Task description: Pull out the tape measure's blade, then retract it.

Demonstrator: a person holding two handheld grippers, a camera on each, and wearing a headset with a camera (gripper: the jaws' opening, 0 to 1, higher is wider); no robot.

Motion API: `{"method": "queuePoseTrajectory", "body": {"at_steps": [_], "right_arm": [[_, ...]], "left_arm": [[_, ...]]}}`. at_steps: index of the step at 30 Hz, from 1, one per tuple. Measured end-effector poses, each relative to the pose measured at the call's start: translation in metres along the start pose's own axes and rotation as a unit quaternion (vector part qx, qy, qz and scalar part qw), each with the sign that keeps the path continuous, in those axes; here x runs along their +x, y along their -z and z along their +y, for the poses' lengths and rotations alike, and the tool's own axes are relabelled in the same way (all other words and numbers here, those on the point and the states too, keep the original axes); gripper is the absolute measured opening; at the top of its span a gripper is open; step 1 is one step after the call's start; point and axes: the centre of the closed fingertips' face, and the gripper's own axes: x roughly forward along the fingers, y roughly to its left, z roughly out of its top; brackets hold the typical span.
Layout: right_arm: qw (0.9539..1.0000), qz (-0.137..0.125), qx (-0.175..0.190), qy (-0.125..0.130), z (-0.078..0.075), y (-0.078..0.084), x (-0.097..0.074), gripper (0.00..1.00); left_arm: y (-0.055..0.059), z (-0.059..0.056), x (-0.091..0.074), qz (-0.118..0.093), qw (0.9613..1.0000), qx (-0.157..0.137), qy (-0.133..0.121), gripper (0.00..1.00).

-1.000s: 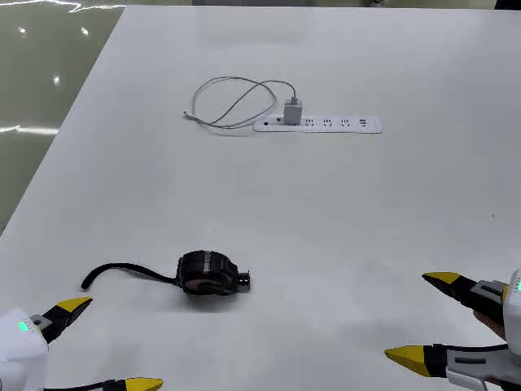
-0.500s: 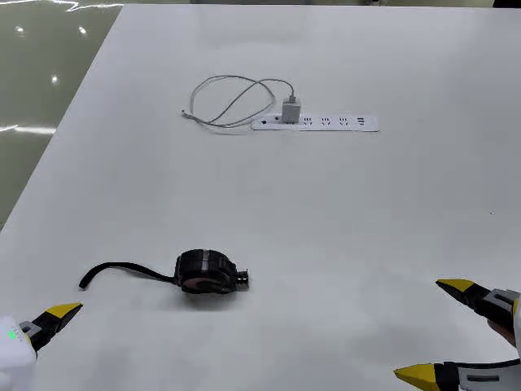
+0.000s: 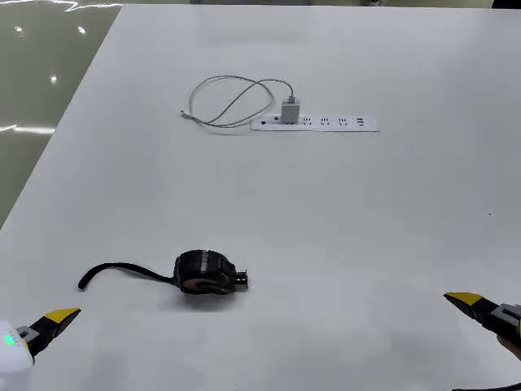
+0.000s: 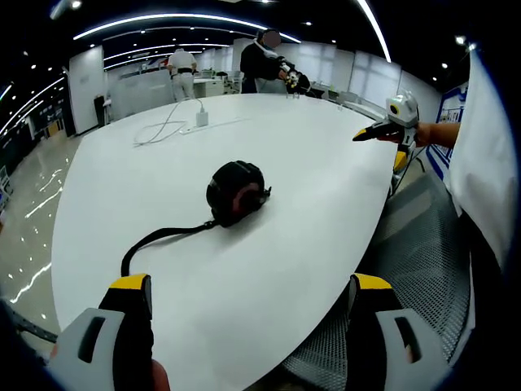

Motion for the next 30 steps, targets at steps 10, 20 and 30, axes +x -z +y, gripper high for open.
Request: {"method": "queuePoseTrajectory", "body": {"at_steps": [10, 20, 30], "right_arm": [[1.0, -0.003, 0.004, 0.0, 0.0001, -0.0034, 0.0056, 0.99], [1.0, -0.002, 0.009, -0.002, -0.0004, -0.0016, 0.0051, 0.99], [0.9999, -0.001, 0.01, -0.003, 0.0004, -0.0011, 0.0057, 0.99]], "left_arm": [[0.0047, 0.0014, 0.0005, 0.006, 1.0, -0.002, 0.003, 0.96], [0.0025, -0.0003, 0.0015, 0.003, 0.9998, 0.02, -0.002, 0.89], [0.0026, -0.0025, 0.0031, 0.001, 0.9999, 0.009, 0.008, 0.94]]}}
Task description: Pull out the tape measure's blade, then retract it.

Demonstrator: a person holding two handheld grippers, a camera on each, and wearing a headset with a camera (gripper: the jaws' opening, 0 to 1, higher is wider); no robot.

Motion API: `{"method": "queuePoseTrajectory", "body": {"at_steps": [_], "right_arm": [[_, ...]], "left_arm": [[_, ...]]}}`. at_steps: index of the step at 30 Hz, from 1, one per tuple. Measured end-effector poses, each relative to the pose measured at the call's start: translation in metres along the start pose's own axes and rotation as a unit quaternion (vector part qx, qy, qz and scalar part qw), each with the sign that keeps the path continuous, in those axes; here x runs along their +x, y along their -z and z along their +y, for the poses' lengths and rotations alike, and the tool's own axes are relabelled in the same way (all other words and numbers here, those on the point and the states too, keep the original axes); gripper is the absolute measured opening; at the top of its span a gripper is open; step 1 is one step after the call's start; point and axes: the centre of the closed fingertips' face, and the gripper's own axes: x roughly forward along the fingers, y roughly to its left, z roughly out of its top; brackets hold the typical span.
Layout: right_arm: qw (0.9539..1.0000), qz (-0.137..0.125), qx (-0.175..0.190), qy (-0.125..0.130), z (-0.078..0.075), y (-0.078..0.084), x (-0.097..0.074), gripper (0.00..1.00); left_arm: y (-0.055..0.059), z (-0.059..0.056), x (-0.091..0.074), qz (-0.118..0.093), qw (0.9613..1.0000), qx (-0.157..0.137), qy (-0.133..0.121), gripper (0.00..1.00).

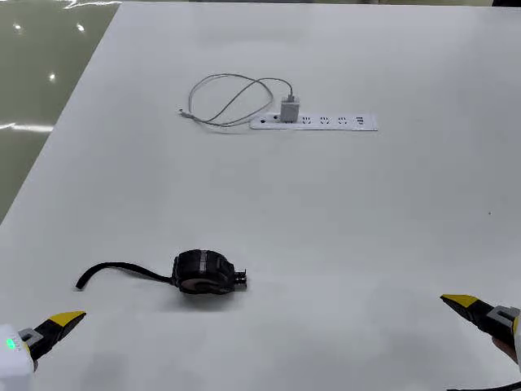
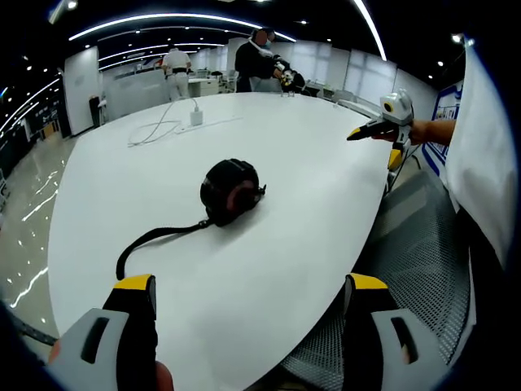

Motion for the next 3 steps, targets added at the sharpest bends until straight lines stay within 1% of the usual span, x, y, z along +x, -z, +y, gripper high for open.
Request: {"method": "queuePoseTrajectory", "body": {"at_steps": [2, 3], "right_arm": [[1.0, 0.0, -0.001, 0.0, 0.0004, -0.0001, 0.0005, 0.99], [1.0, 0.0, -0.001, 0.0, 0.0004, -0.0001, 0.0006, 0.99]], "left_arm": [[0.0005, -0.0012, 0.0001, 0.002, 1.0, -0.004, 0.004, 0.93], [-0.0001, 0.0002, -0.0001, 0.0, 1.0, -0.001, 0.001, 0.94]]}}
